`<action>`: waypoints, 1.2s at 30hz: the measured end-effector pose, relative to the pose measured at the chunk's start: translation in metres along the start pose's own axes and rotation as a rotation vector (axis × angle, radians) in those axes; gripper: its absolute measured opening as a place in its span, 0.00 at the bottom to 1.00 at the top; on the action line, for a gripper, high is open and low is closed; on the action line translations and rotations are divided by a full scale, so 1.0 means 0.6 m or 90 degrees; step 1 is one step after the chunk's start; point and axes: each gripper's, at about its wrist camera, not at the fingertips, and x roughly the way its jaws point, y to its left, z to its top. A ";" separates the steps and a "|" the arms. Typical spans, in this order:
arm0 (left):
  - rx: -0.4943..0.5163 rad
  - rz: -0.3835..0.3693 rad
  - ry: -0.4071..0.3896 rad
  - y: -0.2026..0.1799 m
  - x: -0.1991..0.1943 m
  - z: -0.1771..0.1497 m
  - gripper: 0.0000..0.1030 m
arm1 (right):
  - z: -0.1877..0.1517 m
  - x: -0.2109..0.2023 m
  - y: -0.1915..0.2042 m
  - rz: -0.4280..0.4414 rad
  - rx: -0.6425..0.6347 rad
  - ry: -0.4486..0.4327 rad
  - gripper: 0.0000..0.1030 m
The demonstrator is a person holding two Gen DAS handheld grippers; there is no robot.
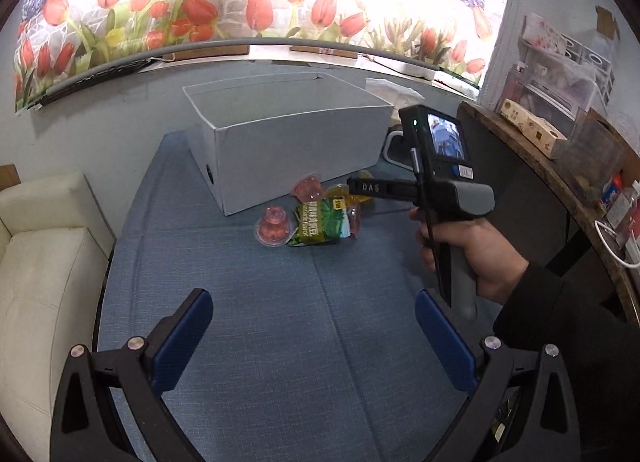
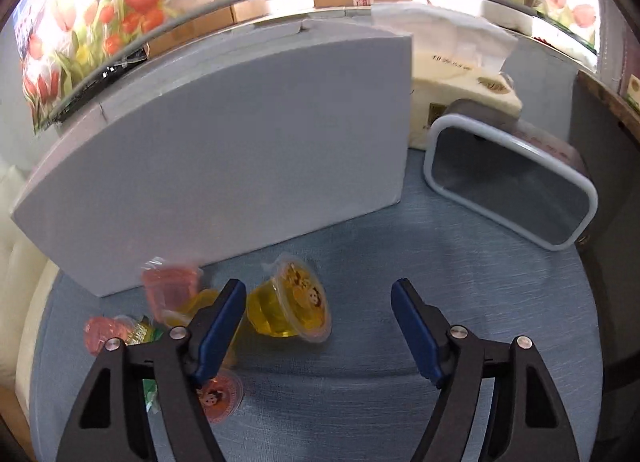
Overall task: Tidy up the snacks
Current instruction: 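Move both open grippers back toward the remaining jelly cups on the table, then grasp a yellow jelly cup with the right gripper while the left grasps a red jelly cup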
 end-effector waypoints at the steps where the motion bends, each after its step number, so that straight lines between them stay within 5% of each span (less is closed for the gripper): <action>1: -0.002 0.000 0.001 0.004 0.001 0.000 1.00 | -0.001 0.005 0.004 -0.007 -0.007 0.003 0.74; 6: -0.017 0.000 -0.001 0.019 0.006 0.004 1.00 | -0.004 0.016 0.018 -0.014 -0.029 0.003 0.63; 9: -0.025 -0.002 0.003 0.025 0.011 0.004 1.00 | -0.004 0.014 0.024 -0.012 -0.039 0.001 0.44; 23: -0.005 0.013 -0.004 0.036 0.029 -0.002 1.00 | -0.030 -0.026 0.023 0.025 -0.035 -0.015 0.38; 36: -0.056 0.051 0.037 0.097 0.175 0.079 1.00 | -0.099 -0.180 -0.020 0.057 -0.030 -0.071 0.38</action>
